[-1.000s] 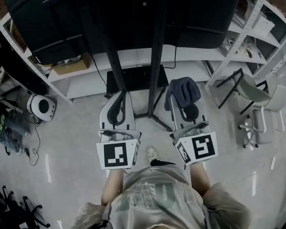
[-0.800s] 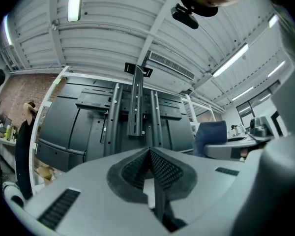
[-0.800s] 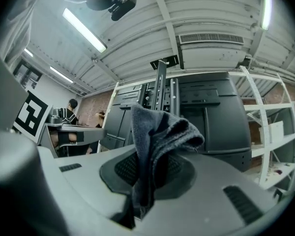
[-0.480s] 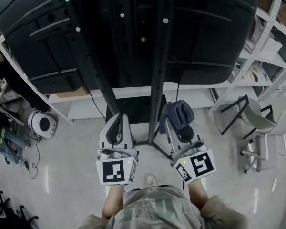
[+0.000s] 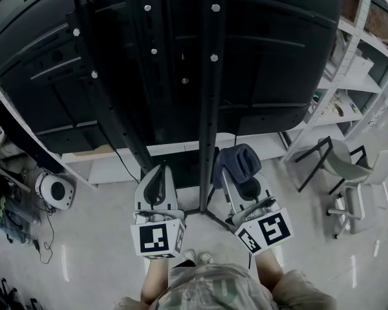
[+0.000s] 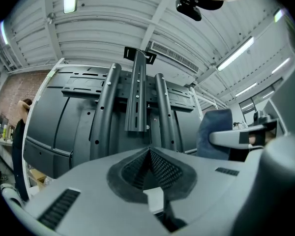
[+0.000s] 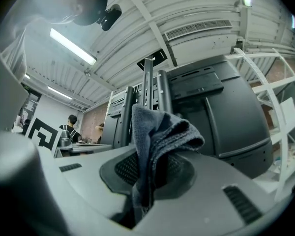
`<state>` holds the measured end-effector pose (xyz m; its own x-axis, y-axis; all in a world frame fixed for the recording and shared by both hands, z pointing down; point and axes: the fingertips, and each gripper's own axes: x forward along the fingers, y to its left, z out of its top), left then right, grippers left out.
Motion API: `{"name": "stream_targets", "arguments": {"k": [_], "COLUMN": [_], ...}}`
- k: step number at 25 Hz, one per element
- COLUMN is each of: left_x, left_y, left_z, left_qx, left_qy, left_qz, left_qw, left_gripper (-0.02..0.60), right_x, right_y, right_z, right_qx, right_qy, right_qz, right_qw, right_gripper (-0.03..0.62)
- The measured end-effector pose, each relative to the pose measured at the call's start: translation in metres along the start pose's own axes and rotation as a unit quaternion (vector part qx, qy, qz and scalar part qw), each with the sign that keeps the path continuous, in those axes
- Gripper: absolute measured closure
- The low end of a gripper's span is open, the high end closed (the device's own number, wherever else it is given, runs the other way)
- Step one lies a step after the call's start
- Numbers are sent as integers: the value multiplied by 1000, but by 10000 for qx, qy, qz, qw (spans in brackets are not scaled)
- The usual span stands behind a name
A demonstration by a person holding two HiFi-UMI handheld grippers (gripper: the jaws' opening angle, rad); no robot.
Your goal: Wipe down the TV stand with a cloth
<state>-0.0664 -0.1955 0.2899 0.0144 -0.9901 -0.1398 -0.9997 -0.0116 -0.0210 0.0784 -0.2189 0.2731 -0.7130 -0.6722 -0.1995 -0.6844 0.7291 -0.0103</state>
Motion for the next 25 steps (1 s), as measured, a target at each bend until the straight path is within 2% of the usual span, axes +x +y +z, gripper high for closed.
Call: {"name": "stream_targets", "arguments": {"k": [10, 12, 15, 18, 20, 22, 25], "left_x": [12, 14, 16, 16, 16, 15, 14], "left_y": [1, 1, 4, 4, 2, 1, 3], "left_z": [7, 10, 16, 19, 19, 21, 23], "left_qx": [3, 37, 70, 28, 16, 11, -40], "left_qy": [-70, -87, -153, -205, -224, -251, -286], "left_qz": [-359, -404, -449, -531, -608, -663, -699], "left_qw": [9993, 9991, 9988, 9984, 9979, 9975, 9971], "left_gripper": [566, 566, 566, 566, 566, 566, 566], "right_x": [14, 22, 41, 56, 64, 75, 98], "right_y": [1, -1, -3, -5, -7, -10, -8], "right_z": [9, 23, 64, 120, 158, 195, 239], "right_qx": [-377, -707, -1624, -2619, -3216, -3862, -4843], "right_qy": [10, -31, -88, -289, -389, -454, -555], "right_qz": [-278, -318, -436, -758, -1082, -1454, -1830], "right_qw": [9989, 9970, 9857, 9617, 9399, 9097, 8537], "right_gripper": [538, 538, 537, 537, 537, 537, 537]}}
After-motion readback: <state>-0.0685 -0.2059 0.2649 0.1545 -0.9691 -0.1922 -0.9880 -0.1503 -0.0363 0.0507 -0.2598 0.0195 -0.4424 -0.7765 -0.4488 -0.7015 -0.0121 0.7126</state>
